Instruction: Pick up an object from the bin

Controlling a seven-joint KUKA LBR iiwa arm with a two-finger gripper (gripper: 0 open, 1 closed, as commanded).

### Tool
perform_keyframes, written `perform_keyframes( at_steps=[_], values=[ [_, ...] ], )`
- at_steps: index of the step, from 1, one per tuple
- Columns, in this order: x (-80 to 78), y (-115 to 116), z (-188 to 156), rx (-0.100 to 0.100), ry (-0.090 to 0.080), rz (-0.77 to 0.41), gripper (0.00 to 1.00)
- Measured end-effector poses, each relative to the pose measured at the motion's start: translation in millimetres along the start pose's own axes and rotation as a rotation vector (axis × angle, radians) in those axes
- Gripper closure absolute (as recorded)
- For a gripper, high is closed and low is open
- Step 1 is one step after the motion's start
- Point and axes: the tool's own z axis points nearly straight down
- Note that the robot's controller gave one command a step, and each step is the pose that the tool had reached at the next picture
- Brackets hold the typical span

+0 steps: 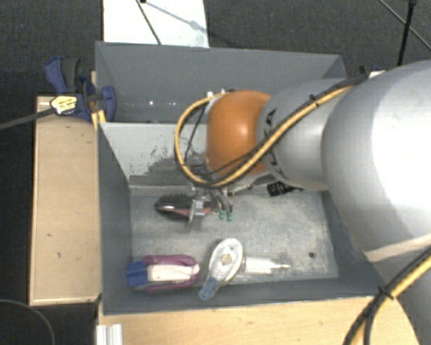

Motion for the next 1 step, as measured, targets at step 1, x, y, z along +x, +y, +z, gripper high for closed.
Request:
perform_keyframes(
  at_steps=[1],
  values=[
    [20.7, 6.9, -191.9, 0.006, 0.014, 0.026, 1.0]
  ],
)
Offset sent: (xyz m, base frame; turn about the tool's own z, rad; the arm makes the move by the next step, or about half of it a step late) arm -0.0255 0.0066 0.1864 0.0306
